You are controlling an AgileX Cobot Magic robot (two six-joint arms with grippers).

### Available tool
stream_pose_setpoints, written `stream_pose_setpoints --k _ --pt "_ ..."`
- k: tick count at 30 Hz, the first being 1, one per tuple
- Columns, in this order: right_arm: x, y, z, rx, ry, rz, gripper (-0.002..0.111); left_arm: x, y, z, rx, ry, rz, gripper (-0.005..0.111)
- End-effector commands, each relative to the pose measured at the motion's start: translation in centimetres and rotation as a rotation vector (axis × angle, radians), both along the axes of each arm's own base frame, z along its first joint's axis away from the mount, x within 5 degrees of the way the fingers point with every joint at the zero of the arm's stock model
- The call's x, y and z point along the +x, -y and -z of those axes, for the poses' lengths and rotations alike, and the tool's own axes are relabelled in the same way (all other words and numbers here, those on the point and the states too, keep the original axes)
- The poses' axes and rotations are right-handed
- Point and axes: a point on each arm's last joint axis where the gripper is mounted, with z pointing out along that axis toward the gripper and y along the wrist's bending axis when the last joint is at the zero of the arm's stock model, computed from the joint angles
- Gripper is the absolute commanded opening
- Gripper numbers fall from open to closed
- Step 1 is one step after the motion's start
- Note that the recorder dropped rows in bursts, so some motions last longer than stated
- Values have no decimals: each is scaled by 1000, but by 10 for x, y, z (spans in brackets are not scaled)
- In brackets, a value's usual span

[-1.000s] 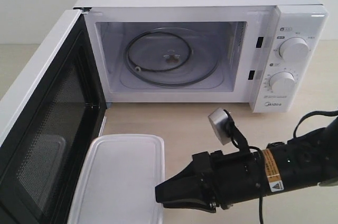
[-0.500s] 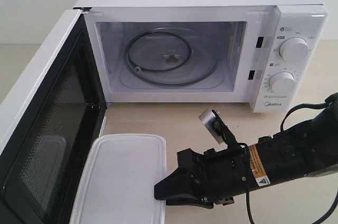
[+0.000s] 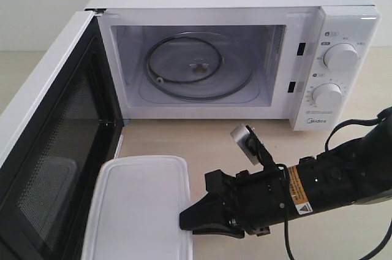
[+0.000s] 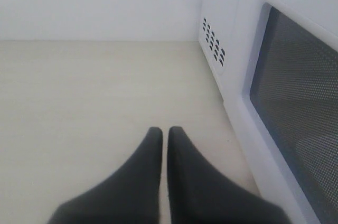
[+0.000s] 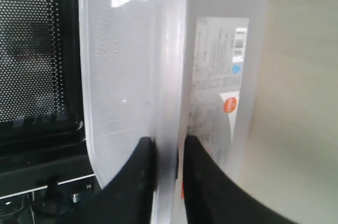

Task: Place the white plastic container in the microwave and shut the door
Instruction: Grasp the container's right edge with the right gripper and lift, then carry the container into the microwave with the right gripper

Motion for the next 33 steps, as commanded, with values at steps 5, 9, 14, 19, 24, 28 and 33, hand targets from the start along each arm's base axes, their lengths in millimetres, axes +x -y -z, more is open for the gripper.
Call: stream_pose_setpoints --k 5,9,14,19,24,28,33 --pt "5 5 0 -26 53 1 0 0 0 1 -11 0 3 4" --pt "10 14 -12 -19 97 11 0 0 0 1 -11 0 3 4" --pt "13 18 -27 -39 154 32 0 0 0 1 -11 0 3 4" --pt "16 21 -35 -84 169 78 0 0 0 1 -11 0 3 4" --pt "21 21 -38 -55 180 146 0 0 0 1 -11 0 3 4" --pt "31 22 -41 -30 213 260 0 0 0 1 -11 0 3 4" --pt "40 23 -46 9 236 368 0 0 0 1 -11 0 3 4"
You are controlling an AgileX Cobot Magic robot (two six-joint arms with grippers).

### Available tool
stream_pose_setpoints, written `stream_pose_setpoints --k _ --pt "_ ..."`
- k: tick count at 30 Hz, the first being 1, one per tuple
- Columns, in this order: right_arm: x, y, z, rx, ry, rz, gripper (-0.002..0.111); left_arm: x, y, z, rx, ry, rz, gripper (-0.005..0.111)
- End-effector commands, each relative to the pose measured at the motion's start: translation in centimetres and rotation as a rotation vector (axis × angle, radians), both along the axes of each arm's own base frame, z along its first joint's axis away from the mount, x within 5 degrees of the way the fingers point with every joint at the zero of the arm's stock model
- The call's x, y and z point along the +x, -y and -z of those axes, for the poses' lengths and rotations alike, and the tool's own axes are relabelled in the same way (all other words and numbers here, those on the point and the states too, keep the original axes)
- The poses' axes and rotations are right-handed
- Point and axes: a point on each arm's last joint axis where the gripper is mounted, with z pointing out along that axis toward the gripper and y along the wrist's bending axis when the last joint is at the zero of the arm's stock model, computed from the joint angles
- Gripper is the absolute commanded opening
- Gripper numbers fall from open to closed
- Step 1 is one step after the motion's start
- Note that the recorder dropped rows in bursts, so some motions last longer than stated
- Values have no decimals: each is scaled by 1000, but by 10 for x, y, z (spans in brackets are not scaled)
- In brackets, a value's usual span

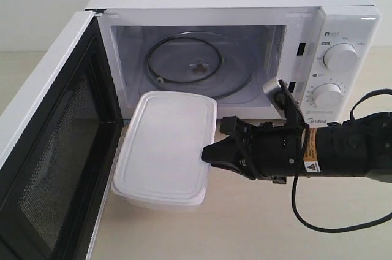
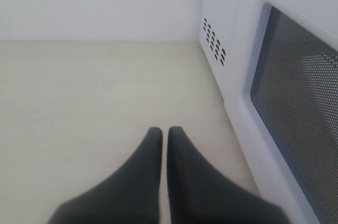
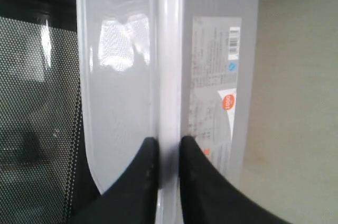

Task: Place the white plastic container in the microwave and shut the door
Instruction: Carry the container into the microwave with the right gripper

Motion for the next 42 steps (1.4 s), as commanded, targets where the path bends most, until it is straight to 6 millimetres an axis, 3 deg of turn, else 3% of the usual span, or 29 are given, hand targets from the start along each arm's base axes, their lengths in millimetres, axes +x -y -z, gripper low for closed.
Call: stream_pose_setpoints --k 1,10,18,24,34,42 --pt "8 2 -10 59 55 85 0 0 0 1 -11 0 3 4" --pt "-2 21 -6 249 51 413 0 0 0 1 -11 0 3 4" --pt "-17 -8 -8 263 102 601 0 0 0 1 -11 0 3 4" --pt "-27 -18 -11 255 166 749 0 0 0 1 -11 0 3 4" --pt "-4 -43 -21 185 98 748 0 0 0 1 -11 0 3 4" --pt "21 -58 -46 211 135 832 0 0 0 1 -11 0 3 4"
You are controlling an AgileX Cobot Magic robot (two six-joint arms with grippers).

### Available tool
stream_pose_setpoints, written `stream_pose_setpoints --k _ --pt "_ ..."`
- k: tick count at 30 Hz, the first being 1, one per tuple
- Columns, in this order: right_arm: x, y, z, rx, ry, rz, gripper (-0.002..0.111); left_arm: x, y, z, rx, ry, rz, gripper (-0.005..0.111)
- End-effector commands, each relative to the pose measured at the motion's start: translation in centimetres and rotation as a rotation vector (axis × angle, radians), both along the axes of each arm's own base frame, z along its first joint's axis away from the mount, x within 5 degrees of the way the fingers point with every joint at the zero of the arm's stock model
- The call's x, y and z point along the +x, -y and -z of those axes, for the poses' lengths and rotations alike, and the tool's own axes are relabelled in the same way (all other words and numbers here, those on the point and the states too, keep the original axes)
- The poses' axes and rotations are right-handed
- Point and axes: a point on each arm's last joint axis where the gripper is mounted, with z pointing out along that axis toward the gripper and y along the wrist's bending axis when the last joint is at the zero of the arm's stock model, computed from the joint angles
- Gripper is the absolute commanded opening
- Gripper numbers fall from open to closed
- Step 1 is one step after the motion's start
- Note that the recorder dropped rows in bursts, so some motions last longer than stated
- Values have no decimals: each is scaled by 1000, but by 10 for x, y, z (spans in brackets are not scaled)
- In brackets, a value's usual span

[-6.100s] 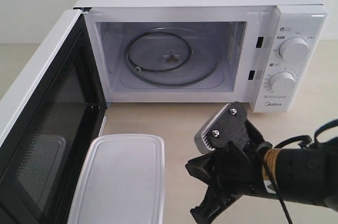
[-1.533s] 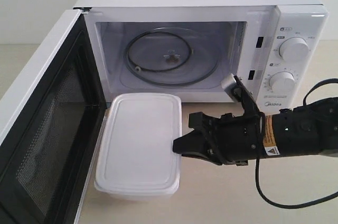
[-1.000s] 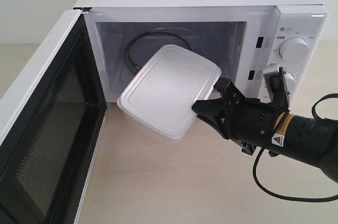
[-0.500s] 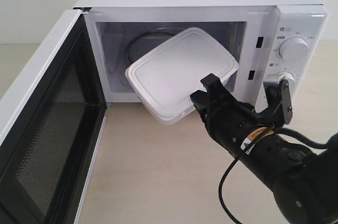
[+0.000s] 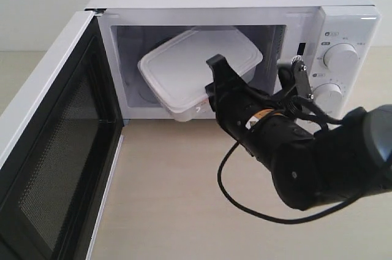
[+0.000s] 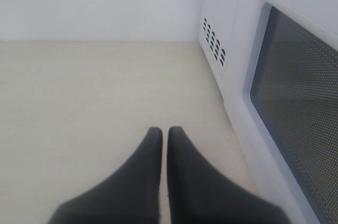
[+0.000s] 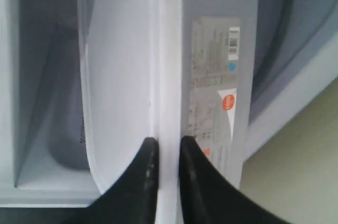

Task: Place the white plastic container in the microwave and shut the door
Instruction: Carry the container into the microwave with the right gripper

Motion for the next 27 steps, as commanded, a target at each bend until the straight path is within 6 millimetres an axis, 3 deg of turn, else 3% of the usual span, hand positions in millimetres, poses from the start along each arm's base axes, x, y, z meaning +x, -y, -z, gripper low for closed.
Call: stream_pose_setpoints --k 1,7,17,21,27 --pt "11 -6 -17 15 24 47 0 0 0 1 -11 0 3 4" --pt "20 -8 -24 -42 12 93 0 0 0 1 -11 0 3 4" --pt "32 6 -23 -56 -17 150 0 0 0 1 -11 0 3 4" --pt "38 -1 -24 -47 -13 145 0 0 0 1 -11 0 3 4" --pt "55 -19 -12 -50 -44 124 0 0 0 1 -11 0 3 4"
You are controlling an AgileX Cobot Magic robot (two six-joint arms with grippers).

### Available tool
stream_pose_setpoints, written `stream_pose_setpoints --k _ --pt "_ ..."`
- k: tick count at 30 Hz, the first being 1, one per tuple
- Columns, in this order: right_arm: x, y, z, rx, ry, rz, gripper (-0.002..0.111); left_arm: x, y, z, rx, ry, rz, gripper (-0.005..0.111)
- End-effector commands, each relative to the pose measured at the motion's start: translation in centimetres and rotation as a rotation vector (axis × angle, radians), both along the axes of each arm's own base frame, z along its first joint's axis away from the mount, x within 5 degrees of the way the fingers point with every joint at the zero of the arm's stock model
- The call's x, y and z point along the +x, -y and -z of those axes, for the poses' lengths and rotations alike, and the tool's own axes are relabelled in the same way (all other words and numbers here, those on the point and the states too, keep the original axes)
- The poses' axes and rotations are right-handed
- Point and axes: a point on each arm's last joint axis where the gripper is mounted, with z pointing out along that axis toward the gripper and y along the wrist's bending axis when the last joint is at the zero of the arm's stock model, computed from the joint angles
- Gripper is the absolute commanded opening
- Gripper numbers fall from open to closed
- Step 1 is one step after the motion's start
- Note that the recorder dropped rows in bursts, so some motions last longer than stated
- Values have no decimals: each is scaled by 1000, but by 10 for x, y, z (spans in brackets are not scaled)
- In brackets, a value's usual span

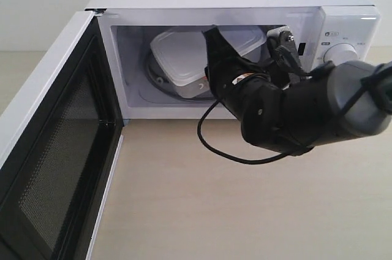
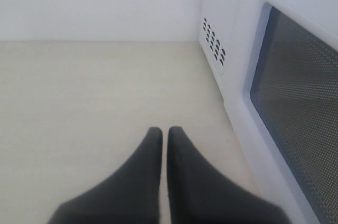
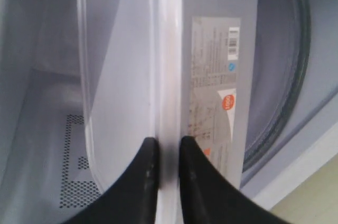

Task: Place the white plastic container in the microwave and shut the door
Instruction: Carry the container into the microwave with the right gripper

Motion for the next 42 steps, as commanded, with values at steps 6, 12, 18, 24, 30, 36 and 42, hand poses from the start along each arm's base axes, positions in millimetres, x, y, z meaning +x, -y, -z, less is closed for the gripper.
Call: stream_pose_setpoints --k 6,12,18,24,30,36,42 --pt "13 -3 2 7 14 25 0 0 0 1 -11 0 3 4" --pt "19 3 11 24 -14 60 0 0 0 1 -11 0 3 4" --pt "19 1 10 95 -18 54 0 0 0 1 -11 0 3 4" --pt "18 -2 9 138 -14 30 0 0 0 1 -11 0 3 4" --pt "18 -5 8 113 5 -10 0 0 0 1 -11 0 3 4" --pt "18 -4 8 118 3 -3 0 0 0 1 -11 0 3 4" --pt "18 -4 8 119 7 2 0 0 0 1 -11 0 3 4"
